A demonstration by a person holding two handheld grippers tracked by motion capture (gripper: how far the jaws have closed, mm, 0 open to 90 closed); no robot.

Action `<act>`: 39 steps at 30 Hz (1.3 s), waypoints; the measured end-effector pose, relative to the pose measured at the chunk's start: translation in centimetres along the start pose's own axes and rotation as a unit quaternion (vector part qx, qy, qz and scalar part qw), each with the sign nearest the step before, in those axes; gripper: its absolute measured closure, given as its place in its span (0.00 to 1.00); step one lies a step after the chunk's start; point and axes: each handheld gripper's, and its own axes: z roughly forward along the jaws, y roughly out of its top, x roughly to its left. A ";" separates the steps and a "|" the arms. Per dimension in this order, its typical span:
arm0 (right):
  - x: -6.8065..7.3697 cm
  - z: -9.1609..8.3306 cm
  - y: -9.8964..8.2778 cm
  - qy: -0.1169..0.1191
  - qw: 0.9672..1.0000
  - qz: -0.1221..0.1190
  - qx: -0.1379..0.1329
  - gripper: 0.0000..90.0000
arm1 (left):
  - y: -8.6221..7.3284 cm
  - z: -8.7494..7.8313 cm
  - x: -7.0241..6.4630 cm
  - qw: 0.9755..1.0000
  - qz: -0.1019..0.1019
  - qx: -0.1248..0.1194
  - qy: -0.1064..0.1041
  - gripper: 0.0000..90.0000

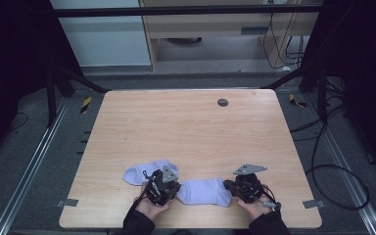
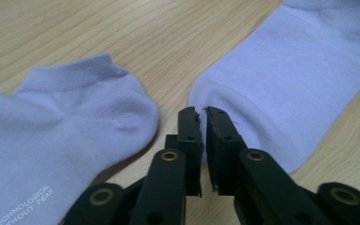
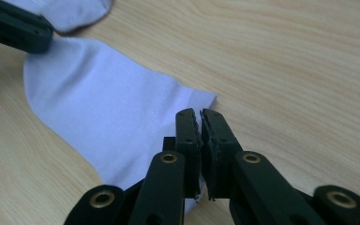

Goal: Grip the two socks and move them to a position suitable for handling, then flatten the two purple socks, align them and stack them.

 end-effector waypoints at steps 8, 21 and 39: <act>0.0 -1.1 0.6 -0.019 0.999 0.001 -0.048 0.75 | 0.0 -2.2 1.5 0.999 -0.022 -0.043 0.017 0.69; 1.5 -0.5 2.8 -0.016 0.995 -0.007 -0.096 0.52 | -1.6 -5.5 7.0 0.992 -0.068 -0.080 0.073 0.55; 5.7 5.2 7.5 -0.002 0.996 -0.009 -0.087 0.47 | -7.1 -8.1 13.7 0.978 -0.134 -0.081 0.140 0.54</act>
